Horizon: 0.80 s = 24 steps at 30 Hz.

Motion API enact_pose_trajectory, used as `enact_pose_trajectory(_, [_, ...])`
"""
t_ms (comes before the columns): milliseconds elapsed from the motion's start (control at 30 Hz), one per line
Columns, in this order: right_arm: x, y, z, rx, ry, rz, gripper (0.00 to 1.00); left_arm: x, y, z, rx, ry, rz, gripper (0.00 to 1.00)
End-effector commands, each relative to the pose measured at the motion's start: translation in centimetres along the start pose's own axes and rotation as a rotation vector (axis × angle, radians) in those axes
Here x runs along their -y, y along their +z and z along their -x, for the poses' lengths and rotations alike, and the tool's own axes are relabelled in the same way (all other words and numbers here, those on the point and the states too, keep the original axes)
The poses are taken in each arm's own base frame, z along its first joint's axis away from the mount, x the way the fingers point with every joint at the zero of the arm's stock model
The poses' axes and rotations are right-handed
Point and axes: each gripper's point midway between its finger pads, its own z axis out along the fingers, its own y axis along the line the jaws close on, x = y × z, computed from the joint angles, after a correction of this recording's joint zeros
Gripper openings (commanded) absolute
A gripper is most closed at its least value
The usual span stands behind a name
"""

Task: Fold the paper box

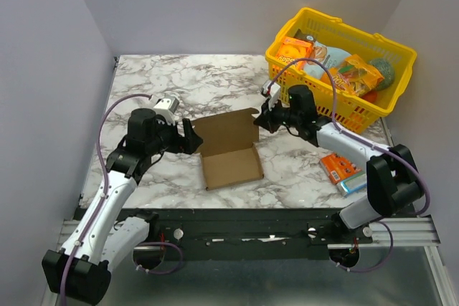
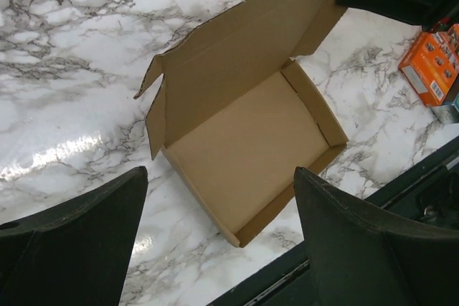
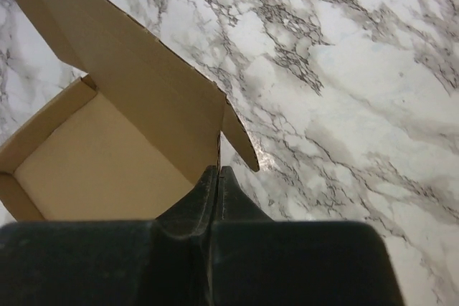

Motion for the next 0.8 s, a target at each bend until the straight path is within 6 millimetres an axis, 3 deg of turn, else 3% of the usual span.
enact_pose_trajectory(0, [2.0,-1.8,-0.5,-0.022,-0.049,-0.141,0.02,0.8,0.6,3.4,0.046,0.129,-0.037,0.91])
enact_pose_trajectory(133, [2.4,-3.0,-0.9,-0.028,-0.070,-0.194,0.02,0.7,2.2,4.3,-0.002,0.207,-0.061,0.89])
enact_pose_trajectory(233, [2.6,-3.3,-0.6,-0.022,-0.075,-0.209,0.02,-0.4,3.5,3.9,-0.059,0.270,-0.044,0.82])
enact_pose_trajectory(333, [2.7,-3.5,-0.6,-0.024,-0.070,-0.218,0.02,-1.4,4.5,2.7,-0.111,0.257,-0.022,0.72])
enact_pose_trajectory(600, [2.7,-3.6,-0.5,-0.019,-0.048,-0.223,0.02,0.1,6.8,-0.7,-0.214,0.292,-0.040,0.67])
enact_pose_trajectory(767, [2.6,-3.6,-0.7,-0.020,-0.038,-0.226,0.02,-1.3,7.6,-0.9,-0.242,0.288,0.060,0.54])
